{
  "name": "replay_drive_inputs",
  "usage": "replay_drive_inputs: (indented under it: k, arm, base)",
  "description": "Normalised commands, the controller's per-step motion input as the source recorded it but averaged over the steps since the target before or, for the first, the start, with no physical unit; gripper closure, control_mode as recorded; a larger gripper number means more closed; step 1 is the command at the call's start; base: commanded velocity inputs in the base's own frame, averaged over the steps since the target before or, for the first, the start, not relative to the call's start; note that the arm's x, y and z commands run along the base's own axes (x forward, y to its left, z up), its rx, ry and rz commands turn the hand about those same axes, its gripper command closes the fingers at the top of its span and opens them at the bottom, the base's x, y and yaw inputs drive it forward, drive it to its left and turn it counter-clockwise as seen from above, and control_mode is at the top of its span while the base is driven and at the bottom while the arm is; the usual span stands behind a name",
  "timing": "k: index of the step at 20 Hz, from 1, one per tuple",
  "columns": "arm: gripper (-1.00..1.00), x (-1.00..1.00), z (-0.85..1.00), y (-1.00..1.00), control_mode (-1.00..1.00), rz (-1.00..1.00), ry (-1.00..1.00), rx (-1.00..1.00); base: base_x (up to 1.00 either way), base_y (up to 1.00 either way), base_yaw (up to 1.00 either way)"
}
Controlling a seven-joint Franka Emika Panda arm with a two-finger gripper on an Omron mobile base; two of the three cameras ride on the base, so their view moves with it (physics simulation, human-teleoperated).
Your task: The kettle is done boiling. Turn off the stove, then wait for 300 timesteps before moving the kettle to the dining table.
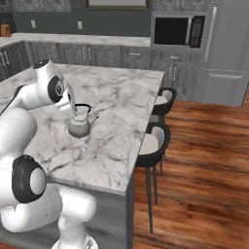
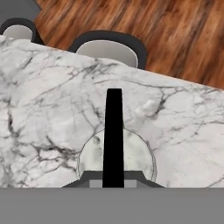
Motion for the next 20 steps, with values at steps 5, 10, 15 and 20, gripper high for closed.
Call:
replay_drive_inputs:
  k: [5,10,15,20]
  arm:
    - [1.00,0.32,-0.34,-0.01,-1.00,-0.01,0.06,-0.06]
    - [1.00,0.34,-0.29,0.00,-1.00,-0.04,0.06,-0.09]
    - [1.00,0.34,-0.25,0.00,-1.00,-0.05,0.04,-0.09]
    - [1.00,0.35,-0.18,0.00,-1.00,-0.04,0.03,-0.07]
  base:
    - [0.00,0.00,0.00]
    - [0.00,0.00,0.00]
    - [0.00,0.00,0.00]
    - [0.00,0.00,0.00]
